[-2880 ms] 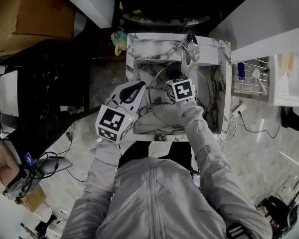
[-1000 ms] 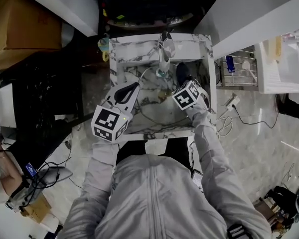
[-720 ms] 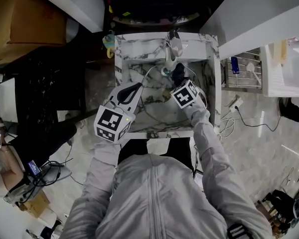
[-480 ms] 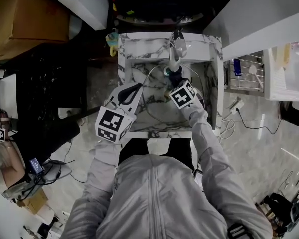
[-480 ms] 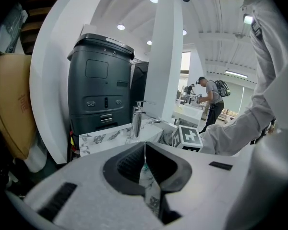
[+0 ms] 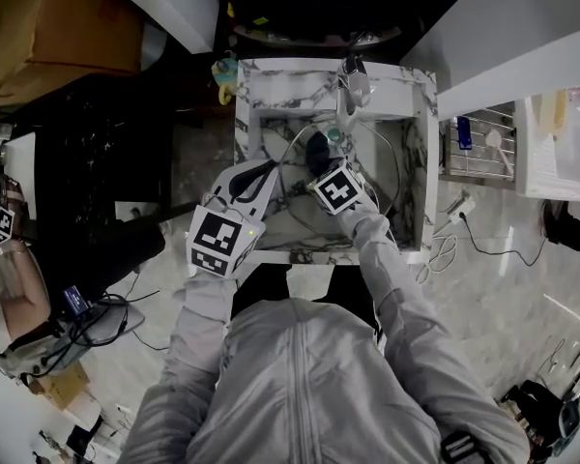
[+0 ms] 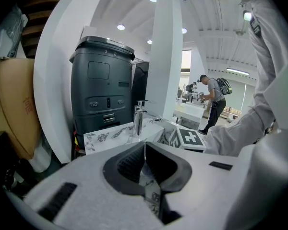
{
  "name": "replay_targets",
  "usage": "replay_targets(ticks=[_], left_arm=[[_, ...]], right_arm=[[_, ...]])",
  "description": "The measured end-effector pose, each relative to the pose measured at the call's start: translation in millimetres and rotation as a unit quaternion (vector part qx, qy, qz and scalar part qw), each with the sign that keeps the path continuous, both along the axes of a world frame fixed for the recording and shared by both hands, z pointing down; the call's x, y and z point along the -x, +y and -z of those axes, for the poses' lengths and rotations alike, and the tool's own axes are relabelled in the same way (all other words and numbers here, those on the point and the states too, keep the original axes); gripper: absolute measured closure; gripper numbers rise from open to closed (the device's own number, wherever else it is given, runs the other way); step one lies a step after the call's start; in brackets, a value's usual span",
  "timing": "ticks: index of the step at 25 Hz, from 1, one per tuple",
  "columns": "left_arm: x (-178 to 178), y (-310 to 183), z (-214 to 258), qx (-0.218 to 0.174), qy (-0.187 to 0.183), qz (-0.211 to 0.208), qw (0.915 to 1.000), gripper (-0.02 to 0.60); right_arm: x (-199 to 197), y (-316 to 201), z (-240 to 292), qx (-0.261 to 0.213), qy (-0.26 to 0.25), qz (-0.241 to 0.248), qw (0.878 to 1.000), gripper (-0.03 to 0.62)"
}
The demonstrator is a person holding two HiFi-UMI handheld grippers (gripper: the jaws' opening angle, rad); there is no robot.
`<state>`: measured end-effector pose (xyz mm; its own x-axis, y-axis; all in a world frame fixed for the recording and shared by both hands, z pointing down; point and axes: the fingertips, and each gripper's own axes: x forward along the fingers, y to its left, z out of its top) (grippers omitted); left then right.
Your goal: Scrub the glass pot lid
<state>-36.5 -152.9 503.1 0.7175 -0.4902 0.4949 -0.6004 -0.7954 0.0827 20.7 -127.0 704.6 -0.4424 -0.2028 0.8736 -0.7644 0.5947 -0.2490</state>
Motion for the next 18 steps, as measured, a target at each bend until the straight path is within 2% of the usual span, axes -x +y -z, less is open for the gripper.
replay_targets(ticks=[4,7,9,12,14,15,16,18], left_arm=[[4.7,4.5,2.2,-0.005,-0.008,0.001,1.0000,0.554],[8.6,7.8,3.4,-0.006,-0.008,0.010,0.9999,0.554],[11.0,10.5,5.1,-0.006,-0.007,0.015,0.9998,0.554],[15.6,14.7,5.3,-0.006,-0.007,0.021,0.9997,0.554],[19.0,17.2,3.6,-0.005,-0.008,0.025,0.9997,0.554],[20.4,18.3,2.9,-0.004,-0.009,0.026,0.9996,0.554],[21.5,19.3,2.4,-0.003,-0.009,0.027,0.9996,0.554],[23.0,21.0,1.7,-0.001,-0.011,0.029,0.9995,0.554]], right_arm=[[21.4,12.3,5.6,0.022,-0.050,0.026,0.998,0.528],[45.9,25.9,18.4,0.057,-0.134,0.047,0.988,0.528],[61.7,34.0,30.3,0.092,-0.209,0.043,0.973,0.528],[78.3,37.1,53.3,0.121,-0.310,0.027,0.942,0.530],[83.7,38.4,64.3,0.132,-0.357,0.027,0.925,0.530],[84.7,38.7,67.4,0.134,-0.369,0.028,0.919,0.528],[84.0,39.0,66.9,0.134,-0.368,0.029,0.919,0.530],[77.0,39.8,55.1,0.123,-0.329,0.037,0.936,0.530]])
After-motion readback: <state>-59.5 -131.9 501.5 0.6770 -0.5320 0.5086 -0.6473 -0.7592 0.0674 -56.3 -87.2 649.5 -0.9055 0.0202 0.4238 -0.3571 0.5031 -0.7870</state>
